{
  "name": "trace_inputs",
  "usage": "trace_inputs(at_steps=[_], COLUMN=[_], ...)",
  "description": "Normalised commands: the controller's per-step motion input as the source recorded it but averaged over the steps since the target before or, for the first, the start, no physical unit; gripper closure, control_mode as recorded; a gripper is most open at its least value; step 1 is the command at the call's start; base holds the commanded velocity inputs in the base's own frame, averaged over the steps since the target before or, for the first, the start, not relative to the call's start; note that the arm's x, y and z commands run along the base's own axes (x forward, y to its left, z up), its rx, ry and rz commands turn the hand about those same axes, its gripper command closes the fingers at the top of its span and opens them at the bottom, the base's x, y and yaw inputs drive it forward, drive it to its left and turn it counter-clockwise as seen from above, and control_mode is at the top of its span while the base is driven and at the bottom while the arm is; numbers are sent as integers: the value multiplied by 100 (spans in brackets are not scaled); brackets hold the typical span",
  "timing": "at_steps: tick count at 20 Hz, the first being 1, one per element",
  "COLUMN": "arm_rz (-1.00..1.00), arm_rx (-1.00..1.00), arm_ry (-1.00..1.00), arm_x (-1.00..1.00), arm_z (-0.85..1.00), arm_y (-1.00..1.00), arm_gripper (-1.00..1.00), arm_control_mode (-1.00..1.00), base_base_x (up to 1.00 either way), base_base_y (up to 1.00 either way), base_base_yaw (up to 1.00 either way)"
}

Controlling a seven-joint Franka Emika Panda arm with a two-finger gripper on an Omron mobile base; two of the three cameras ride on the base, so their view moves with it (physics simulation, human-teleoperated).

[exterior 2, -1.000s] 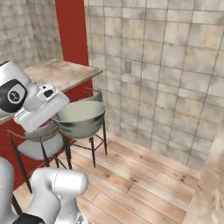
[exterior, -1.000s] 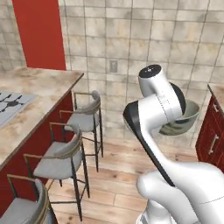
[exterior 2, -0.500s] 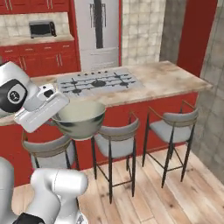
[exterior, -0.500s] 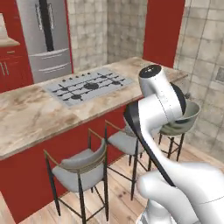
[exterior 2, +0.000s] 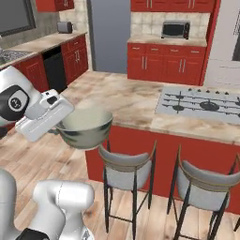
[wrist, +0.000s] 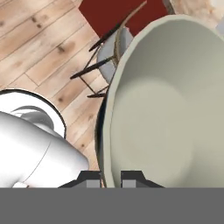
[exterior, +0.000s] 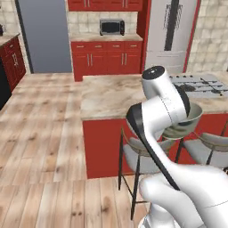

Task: Pick the jug and bowl and place them in the sink. Then turn on the water.

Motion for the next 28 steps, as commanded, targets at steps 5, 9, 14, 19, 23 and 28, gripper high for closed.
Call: trace_inputs(at_steps=[5, 9, 14, 19, 23, 28], arm_rz=[0, 0, 0, 0, 0, 0], arm_rx=[0, 0, 0, 0, 0, 0], arm_ry=[0, 0, 0, 0, 0, 0], arm_x=[0, 0, 0, 0, 0, 0], arm_z=[0, 0, 0, 0, 0, 0], arm_y=[0, 0, 0, 0, 0, 0], arm_gripper=[100, 100, 100, 100, 100, 100], arm_control_mode=[100, 100, 100, 100, 100, 100], base_base_x=[2, 38, 46, 79, 93, 72], base_base_y=[78, 85, 96, 95, 72, 70], base_base_yaw=[30, 3, 0, -9, -14, -10])
